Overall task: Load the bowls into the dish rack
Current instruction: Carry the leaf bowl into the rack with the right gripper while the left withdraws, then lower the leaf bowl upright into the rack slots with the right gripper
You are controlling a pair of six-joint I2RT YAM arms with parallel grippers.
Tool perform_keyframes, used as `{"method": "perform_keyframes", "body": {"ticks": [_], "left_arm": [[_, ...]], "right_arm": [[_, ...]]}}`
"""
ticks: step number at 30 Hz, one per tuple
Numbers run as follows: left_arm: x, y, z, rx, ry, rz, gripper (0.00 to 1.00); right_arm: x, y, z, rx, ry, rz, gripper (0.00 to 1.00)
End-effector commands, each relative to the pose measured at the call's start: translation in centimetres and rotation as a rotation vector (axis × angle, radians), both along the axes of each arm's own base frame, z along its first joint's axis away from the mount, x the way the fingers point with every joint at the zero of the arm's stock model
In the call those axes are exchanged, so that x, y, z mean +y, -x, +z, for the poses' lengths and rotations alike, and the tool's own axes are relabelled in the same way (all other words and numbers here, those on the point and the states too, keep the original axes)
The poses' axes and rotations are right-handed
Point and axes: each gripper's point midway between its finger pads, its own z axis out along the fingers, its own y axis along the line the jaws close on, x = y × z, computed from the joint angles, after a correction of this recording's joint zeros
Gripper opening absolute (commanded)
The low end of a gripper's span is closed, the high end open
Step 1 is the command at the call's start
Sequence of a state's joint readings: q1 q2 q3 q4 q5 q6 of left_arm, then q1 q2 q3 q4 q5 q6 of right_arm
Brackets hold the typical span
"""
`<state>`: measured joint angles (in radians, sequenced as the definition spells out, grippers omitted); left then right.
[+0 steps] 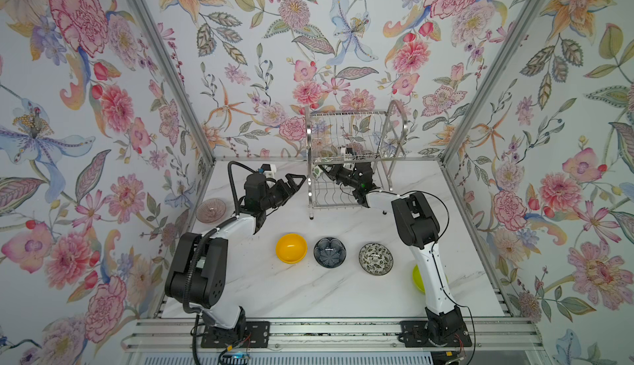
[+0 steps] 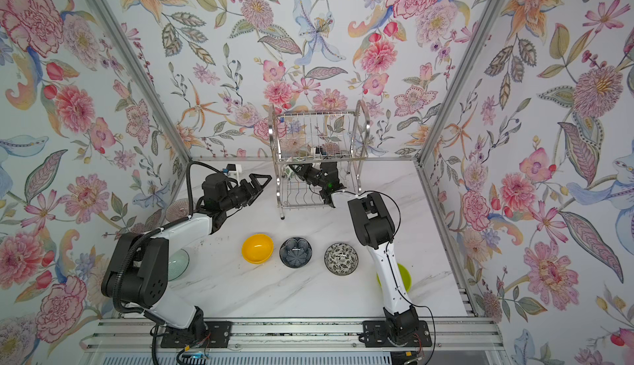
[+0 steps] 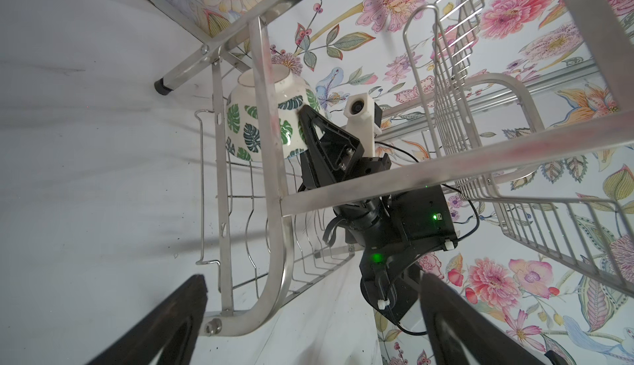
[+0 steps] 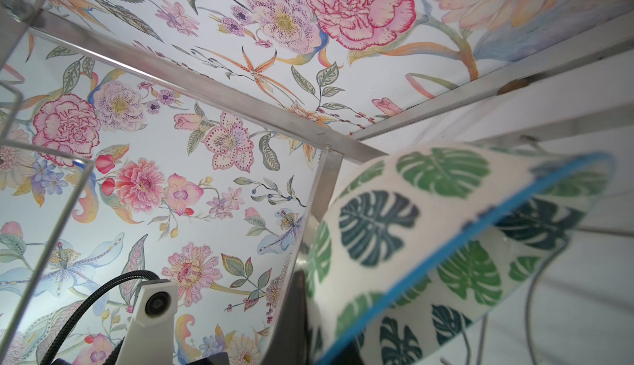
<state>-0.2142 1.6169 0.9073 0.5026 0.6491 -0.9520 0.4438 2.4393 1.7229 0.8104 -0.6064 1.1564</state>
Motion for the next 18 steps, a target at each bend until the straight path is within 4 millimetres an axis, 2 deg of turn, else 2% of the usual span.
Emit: {"method": "perform_keyframes", "body": {"ticks": [1, 9, 18], "left_arm": [[0.0, 0.6, 0.7, -0.013, 0.012, -0.009, 0.99], [0.1, 0.8, 0.5, -0.005, 0.012, -0.002, 0.99], [0.2, 1.1, 0.2, -0.001, 0.012, 0.001, 0.99]], "right_arm": [[0.5, -0.1, -1.1, 0.016, 0.036, 0.023, 0.03], [0.3, -0.4, -2.0, 0.076, 0.064, 0.002, 0.08], [-0.1, -0.7, -3.0, 0.117, 0.081, -0.016, 0.19]]}}
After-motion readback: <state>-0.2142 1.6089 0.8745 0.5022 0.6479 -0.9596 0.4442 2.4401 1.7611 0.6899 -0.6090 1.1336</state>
